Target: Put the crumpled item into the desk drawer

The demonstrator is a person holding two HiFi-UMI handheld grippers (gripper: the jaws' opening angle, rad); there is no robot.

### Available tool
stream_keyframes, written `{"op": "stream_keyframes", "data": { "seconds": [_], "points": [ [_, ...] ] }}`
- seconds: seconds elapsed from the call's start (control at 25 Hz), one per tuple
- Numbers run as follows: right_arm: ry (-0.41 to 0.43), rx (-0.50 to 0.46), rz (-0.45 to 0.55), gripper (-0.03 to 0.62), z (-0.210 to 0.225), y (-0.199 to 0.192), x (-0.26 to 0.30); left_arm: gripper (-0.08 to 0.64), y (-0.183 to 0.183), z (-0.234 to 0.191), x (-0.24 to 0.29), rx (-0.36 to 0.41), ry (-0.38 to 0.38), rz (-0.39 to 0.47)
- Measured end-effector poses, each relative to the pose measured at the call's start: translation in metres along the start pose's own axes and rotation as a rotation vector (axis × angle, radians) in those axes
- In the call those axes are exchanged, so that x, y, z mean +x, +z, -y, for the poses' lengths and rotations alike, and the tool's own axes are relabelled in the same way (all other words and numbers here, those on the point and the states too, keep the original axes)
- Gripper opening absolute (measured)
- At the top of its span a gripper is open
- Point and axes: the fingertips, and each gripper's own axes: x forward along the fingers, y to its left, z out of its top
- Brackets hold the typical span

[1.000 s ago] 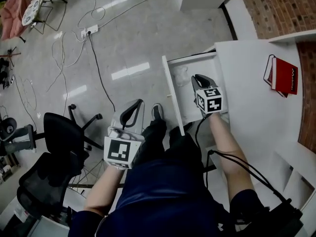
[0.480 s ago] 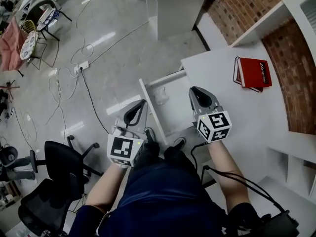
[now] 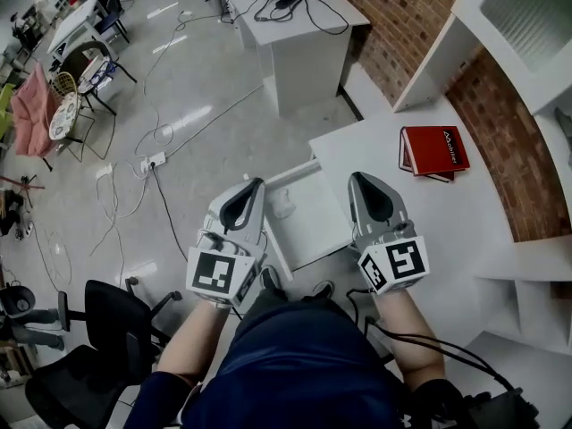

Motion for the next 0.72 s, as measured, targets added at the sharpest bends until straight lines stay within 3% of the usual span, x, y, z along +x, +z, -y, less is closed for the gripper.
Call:
{"op": "stream_keyframes", "data": {
  "seconds": [0.32,0.72],
  "points": [
    [-0.02,-0.24,0.17,0.003,-0.007,0.061,-0.036,0.003,0.057,0.023,-0.011,0.096,0.0,0.137],
    [-0.035,-0.231,0.221,0.002,-0.006,0.072,-0.061,0.003,0.076,0.033,-0.023,0.111,0.017,0.176]
  ]
}}
